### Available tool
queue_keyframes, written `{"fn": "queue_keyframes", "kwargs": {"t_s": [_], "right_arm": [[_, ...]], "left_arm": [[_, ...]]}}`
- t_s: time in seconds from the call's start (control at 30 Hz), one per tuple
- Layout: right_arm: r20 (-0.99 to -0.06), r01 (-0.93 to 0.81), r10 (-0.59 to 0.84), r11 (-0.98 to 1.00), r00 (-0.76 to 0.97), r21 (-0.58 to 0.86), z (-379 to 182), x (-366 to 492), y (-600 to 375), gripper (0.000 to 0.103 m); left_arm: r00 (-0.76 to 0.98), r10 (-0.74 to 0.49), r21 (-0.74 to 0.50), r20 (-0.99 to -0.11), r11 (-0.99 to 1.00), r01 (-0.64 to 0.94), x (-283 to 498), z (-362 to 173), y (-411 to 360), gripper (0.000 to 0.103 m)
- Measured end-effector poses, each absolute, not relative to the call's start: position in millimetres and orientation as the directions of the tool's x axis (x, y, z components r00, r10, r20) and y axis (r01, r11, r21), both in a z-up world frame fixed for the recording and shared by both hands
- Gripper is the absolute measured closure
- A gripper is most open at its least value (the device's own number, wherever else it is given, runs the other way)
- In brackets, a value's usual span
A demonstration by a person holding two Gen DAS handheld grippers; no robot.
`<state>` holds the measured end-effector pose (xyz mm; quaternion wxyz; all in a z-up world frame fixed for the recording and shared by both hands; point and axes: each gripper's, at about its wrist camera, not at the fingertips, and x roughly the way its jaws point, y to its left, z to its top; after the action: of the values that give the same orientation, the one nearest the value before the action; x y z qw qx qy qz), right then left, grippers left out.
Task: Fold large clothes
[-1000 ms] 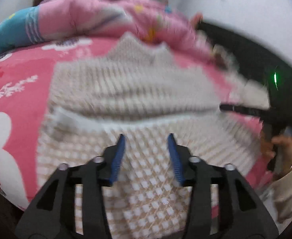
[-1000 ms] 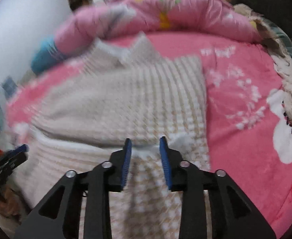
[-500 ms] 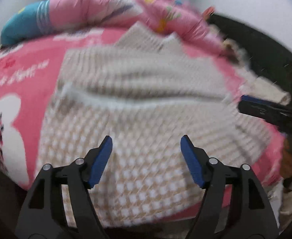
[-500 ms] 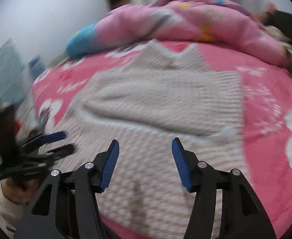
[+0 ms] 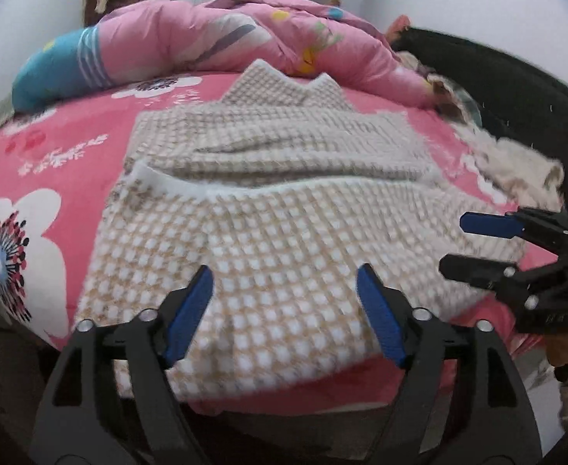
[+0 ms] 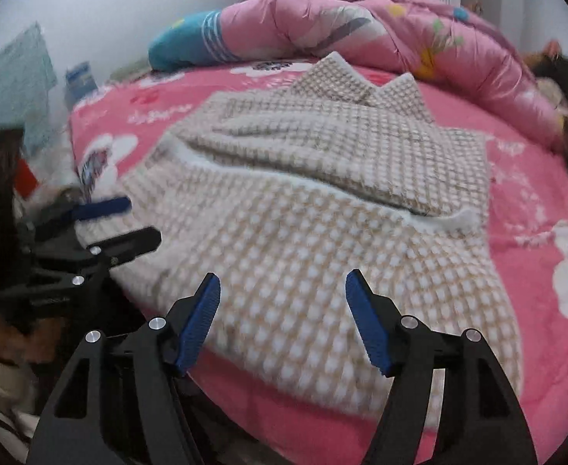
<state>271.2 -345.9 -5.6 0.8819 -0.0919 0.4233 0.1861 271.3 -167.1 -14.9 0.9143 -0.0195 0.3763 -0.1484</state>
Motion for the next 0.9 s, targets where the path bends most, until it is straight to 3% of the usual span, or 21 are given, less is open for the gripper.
{"fn": "queue_keyframes", "kwargs": {"t_s": [0.07, 0.13, 0.4, 0.5, 0.53, 0.6, 0.9], "right_arm": [[-0.833, -0.376, 0.174, 0.926, 0.524, -0.043, -39, 279, -341, 0.032], [-0.831, -0.362, 0.199, 0.932, 0.519, -0.003, -61, 288, -346, 0.029], [-0.793, -0.411, 0.235, 0.911, 0.562, -0.021, -10, 267, -334, 0.03], [-0.818, -0.415, 0.18, 0.906, 0.547, -0.078, -33, 267, -320, 0.029], [-0.832, -0.409, 0.164, 0.909, 0.529, -0.081, -46, 271, -320, 0.023], [-0.83, -0.405, 0.164, 0.911, 0.534, -0.08, -59, 274, -320, 0.02], [-0.802, -0.325, 0.137, 0.943, 0.581, -0.074, -17, 266, -351, 0.02]], "left_arm": [[0.598, -0.238, -0.134, -0.766, 0.968, 0.213, 284, -44, -176, 0.022], [0.623, -0.238, -0.144, -0.746, 0.97, 0.198, 287, -55, -177, 0.018], [0.688, -0.252, -0.181, -0.68, 0.968, 0.176, 268, -24, -157, 0.019], [0.652, -0.186, -0.148, -0.735, 0.982, 0.114, 282, -40, -155, 0.019], [0.627, -0.173, -0.144, -0.76, 0.985, 0.098, 286, -49, -154, 0.019], [0.616, -0.185, -0.172, -0.766, 0.982, 0.08, 288, -58, -151, 0.018], [0.624, -0.193, -0.184, -0.758, 0.98, 0.079, 287, -57, -146, 0.018]]}}
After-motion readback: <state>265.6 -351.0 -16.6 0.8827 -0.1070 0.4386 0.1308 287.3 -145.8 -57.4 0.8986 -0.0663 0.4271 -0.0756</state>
